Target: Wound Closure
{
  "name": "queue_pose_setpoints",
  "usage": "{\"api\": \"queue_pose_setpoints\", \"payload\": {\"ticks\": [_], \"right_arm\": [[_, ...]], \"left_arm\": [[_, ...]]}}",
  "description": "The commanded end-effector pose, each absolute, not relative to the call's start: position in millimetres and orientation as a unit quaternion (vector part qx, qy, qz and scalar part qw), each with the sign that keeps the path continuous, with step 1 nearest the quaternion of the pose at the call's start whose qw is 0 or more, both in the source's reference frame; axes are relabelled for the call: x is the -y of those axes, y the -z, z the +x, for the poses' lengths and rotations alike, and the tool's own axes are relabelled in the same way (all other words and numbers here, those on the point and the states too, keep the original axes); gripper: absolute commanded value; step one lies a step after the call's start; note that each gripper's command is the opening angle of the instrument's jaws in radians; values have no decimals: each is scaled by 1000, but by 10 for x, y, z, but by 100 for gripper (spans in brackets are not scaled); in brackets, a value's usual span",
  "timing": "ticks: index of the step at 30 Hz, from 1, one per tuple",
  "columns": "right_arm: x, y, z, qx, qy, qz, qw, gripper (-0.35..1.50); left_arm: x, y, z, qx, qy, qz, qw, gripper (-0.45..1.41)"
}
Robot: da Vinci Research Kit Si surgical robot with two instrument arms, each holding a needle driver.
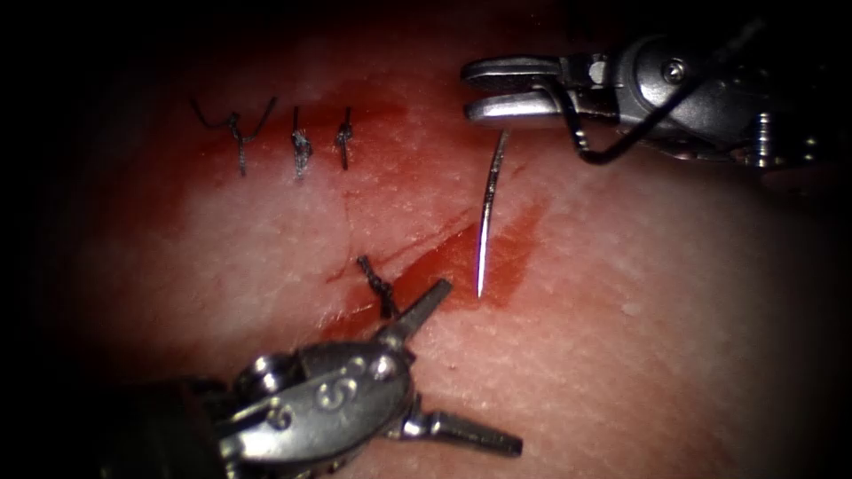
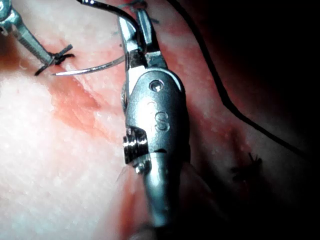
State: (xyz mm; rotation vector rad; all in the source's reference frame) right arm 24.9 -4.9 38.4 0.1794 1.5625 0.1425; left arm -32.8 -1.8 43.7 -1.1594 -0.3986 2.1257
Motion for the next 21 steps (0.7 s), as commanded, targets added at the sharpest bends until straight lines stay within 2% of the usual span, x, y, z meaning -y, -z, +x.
{"api": "queue_pose_setpoints", "payload": {"ticks": [1,4,6,9,11,13,14,21], "right_arm": [[42,-394,260,-705,-50,75,704,-35],[40,-401,267,-712,-19,67,699,-35],[40,-407,273,-712,4,63,699,-35],[43,-421,287,-712,54,59,697,-35],[43,-424,291,-715,66,57,693,-35],[42,-426,294,-718,73,54,690,-35],[40,-426,296,-721,80,49,687,-35],[37,-428,305,-726,99,33,679,-35]], "left_arm": [[23,-445,-337,158,-813,-447,337,96],[22,-454,-347,164,-811,-452,334,76],[20,-461,-350,161,-812,-452,334,51],[14,-487,-349,153,-816,-449,330,24],[14,-498,-345,154,-820,-445,325,14],[16,-510,-340,147,-829,-432,321,12],[18,-521,-335,139,-840,-417,318,5],[24,-543,-324,128,-858,-384,317,4]]}}
